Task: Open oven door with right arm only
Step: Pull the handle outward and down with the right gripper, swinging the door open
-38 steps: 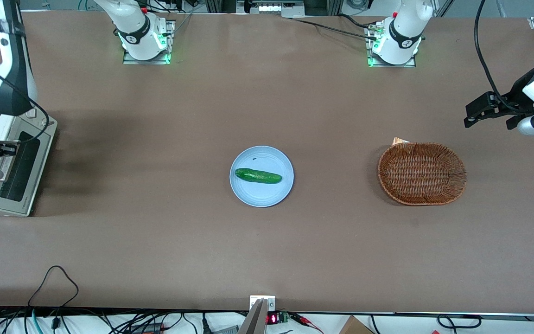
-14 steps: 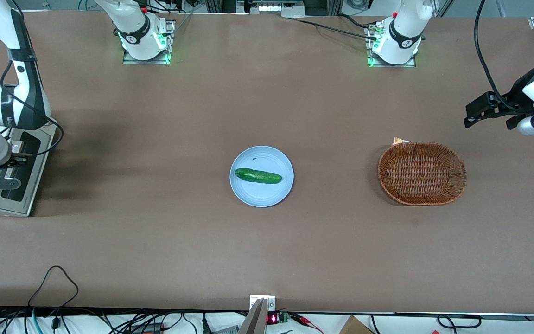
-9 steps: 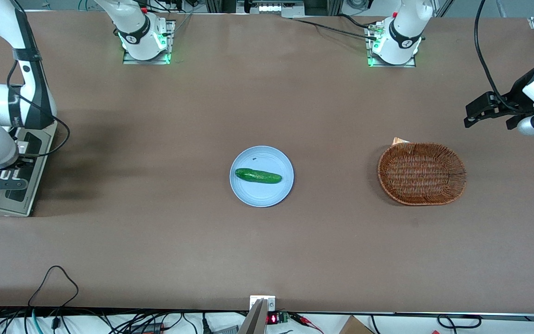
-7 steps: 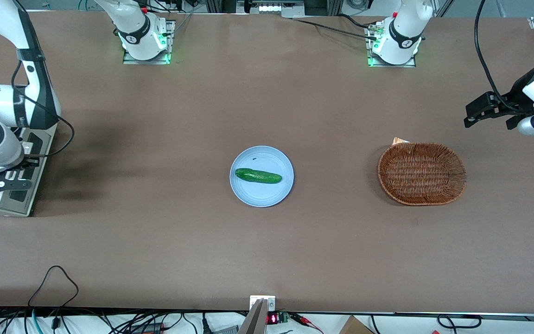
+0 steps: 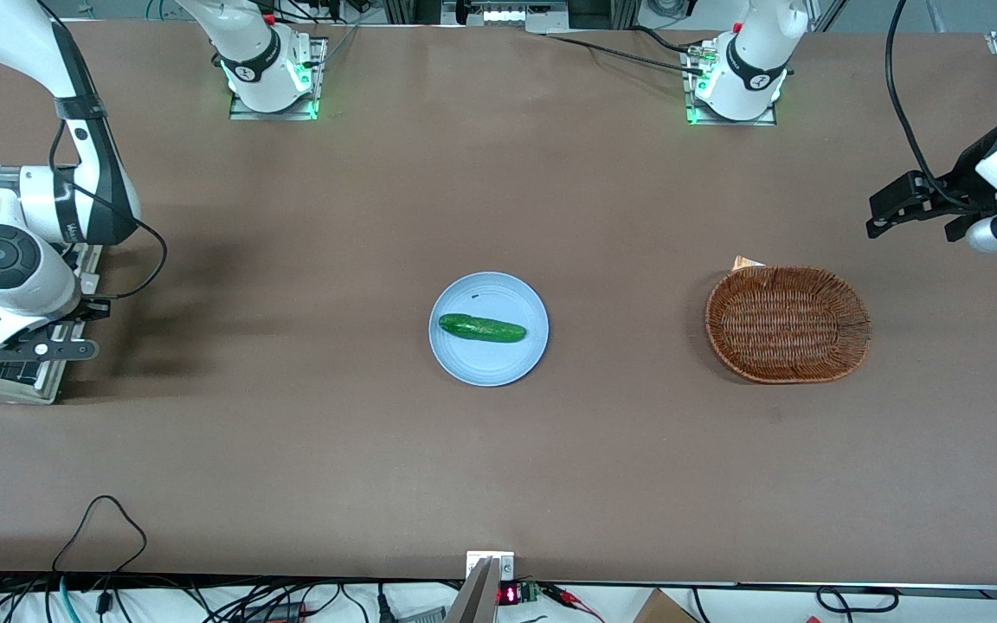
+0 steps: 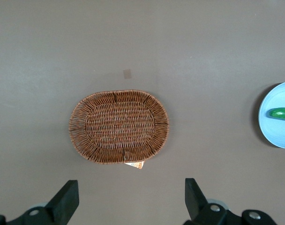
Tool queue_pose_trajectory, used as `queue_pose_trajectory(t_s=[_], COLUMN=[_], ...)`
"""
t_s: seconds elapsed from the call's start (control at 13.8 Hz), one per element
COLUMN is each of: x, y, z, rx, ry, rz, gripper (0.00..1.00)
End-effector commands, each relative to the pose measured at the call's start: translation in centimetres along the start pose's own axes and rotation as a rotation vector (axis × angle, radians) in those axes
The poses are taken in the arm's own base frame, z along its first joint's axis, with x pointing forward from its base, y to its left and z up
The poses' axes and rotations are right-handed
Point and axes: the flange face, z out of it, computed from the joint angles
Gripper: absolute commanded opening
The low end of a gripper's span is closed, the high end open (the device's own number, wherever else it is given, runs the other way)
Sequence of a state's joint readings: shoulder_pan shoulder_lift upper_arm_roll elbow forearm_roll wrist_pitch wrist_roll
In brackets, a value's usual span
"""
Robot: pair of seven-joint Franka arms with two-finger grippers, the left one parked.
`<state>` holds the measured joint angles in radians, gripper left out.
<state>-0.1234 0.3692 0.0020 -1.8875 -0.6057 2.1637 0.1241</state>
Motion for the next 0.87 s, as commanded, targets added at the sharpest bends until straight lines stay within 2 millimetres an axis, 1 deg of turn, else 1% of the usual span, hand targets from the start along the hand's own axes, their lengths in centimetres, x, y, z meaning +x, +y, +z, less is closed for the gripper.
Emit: queue_pose_trajectory(t_s=[0.0,0.07,0.36,0.58,0.8], x=[0.4,0.4,0.5,0.5,0.6], y=[-0.5,-0.9,-2.2,-3.2,-4.0], z=[4.6,5.3,6.4,7.9,8.9], rx=[0.033,0.047,0.058,0.066,0.074], ry=[-0.018,-0.029,-0.046,-0.068,-0.071], rz=[0.013,0.015,-0.003,-0.017,-0.026], gripper=[0.0,0.0,0.0,0.0,0.0])
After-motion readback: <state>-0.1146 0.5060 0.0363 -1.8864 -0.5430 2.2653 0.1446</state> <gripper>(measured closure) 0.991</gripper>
